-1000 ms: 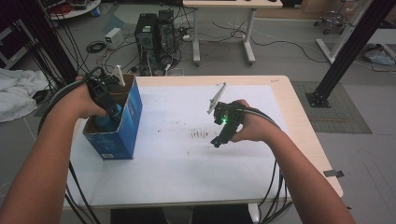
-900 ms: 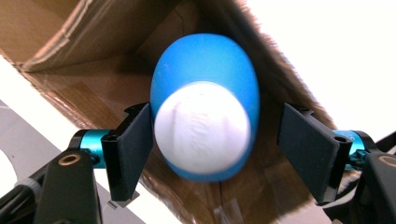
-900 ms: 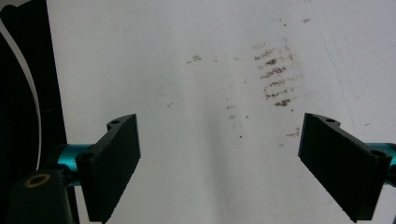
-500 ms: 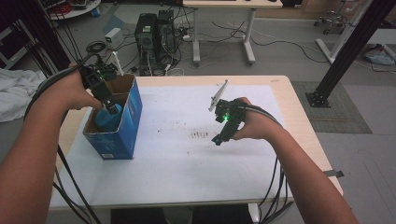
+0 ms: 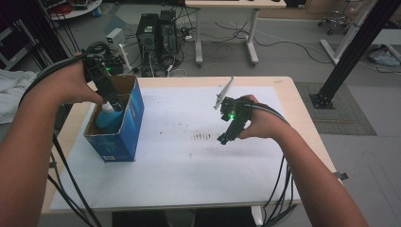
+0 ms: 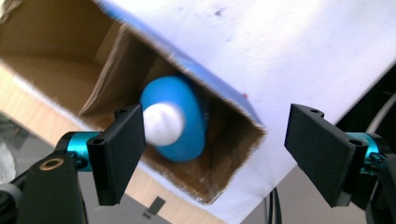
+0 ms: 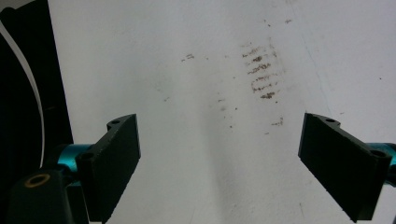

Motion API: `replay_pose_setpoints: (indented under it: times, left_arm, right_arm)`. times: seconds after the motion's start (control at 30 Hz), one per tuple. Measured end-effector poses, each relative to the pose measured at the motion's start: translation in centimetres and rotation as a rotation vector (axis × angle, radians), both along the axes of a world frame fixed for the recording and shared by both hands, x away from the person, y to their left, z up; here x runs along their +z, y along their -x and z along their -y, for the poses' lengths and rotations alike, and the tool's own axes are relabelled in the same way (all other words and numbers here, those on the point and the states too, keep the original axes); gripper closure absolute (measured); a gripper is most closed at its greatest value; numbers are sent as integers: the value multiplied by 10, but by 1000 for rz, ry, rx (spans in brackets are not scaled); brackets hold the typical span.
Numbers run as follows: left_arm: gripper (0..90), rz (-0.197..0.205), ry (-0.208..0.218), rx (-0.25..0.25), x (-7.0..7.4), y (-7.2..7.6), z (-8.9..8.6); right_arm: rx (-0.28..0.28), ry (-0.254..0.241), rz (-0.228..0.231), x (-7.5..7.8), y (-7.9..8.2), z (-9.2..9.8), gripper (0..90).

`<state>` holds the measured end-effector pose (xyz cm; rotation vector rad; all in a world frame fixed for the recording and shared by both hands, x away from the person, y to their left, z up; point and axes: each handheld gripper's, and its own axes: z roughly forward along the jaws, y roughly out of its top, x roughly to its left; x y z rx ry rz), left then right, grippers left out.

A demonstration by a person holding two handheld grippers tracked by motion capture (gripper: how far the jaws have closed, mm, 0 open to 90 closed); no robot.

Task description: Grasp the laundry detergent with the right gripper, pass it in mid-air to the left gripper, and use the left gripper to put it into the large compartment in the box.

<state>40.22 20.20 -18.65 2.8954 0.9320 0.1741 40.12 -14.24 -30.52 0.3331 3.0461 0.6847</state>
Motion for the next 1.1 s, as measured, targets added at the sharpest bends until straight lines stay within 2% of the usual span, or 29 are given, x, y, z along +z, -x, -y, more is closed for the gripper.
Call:
replay_pose_setpoints:
  times: [0.13, 0.23, 0.37, 0.47, 0.6, 0.73, 0.77, 0.8, 0.83, 0.93, 0.97, 1.1]
  left_arm:
    - [179, -21, 19, -79, 0, 2, 13]
    - [169, -40, 17, -135, -4, 3, 26]
    - [167, -47, 5, -188, -9, 3, 41]
    - [146, -36, -11, -233, -14, 3, 51]
    - [143, -62, -5, -270, -25, 1, 63]
    - [118, -83, 2, -309, -34, 1, 71]
    - [118, -99, 0, -337, -42, 1, 78]
    - [103, -103, -2, -348, -45, 1, 80]
    - [97, -112, -6, -362, -48, 1, 83]
    - [97, -123, -4, -370, -55, 1, 89]
    - [97, -135, -7, -383, -62, 0, 94]
    - [62, -128, -21, -403, -74, -1, 103]
  right_arm:
    - [-1, 16, 0, 4, 0, 1, 120]
    - [1, 24, 1, 8, 0, 2, 120]
    - [2, 47, 4, 14, -1, 3, 120]
    - [4, 77, 6, 16, -1, 3, 120]
    - [14, 116, 6, 16, -2, 2, 120]
    - [15, 129, 2, 14, -2, 1, 120]
    - [15, 143, -4, 13, -1, 0, 120]
    - [15, 174, -15, 9, 0, -2, 120]
    - [19, 182, -16, 8, 0, -3, 120]
    - [29, 198, -19, 5, -1, -5, 120]
    - [22, 208, -24, 4, 0, -7, 120]
    - [38, 245, -23, -1, 1, -12, 120]
